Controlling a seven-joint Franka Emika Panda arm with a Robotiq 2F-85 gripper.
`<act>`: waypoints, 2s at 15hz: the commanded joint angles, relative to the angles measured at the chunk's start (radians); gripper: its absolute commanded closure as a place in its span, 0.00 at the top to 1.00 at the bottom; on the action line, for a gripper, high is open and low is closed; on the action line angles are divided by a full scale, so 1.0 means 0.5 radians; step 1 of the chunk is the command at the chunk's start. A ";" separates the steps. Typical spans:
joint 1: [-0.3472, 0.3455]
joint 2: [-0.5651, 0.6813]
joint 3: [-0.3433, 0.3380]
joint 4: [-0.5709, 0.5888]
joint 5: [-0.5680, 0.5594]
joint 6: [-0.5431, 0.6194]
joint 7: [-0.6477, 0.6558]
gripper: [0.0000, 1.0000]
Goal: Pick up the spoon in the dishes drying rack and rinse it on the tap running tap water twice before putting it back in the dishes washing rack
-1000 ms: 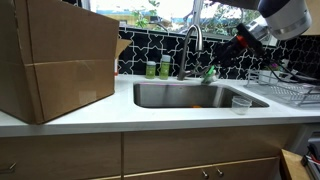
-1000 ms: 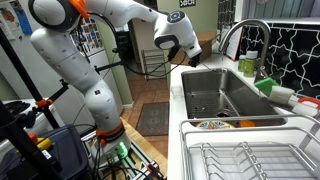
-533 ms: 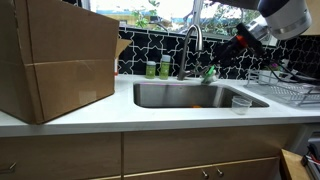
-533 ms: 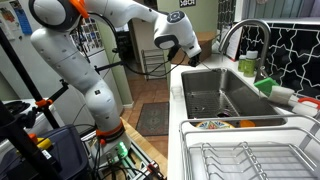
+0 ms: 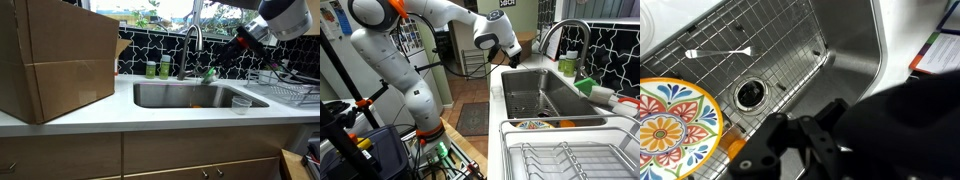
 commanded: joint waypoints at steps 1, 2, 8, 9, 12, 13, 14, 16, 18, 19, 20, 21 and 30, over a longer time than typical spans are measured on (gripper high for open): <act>-0.062 -0.111 0.046 -0.070 -0.163 -0.039 0.163 0.02; -0.034 -0.118 0.025 -0.069 -0.134 -0.026 0.140 0.02; 0.042 -0.109 0.008 -0.044 -0.021 -0.011 0.099 0.02; 0.038 -0.102 0.012 -0.045 -0.035 -0.011 0.105 0.02; -0.019 -0.082 0.033 -0.063 -0.163 -0.032 0.133 0.02; -0.078 -0.074 0.060 -0.081 -0.299 -0.087 0.186 0.02; -0.125 -0.066 0.071 -0.097 -0.432 -0.156 0.231 0.02; -0.184 -0.066 0.077 -0.120 -0.667 -0.280 0.295 0.02; -0.210 -0.067 0.066 -0.126 -0.813 -0.393 0.322 0.02; -0.222 -0.068 0.065 -0.123 -0.875 -0.436 0.331 0.02; -0.228 -0.070 0.060 -0.119 -0.918 -0.478 0.336 0.02; -0.238 -0.073 0.061 -0.117 -0.969 -0.516 0.340 0.02; -0.244 -0.092 0.043 -0.101 -1.199 -0.741 0.299 0.02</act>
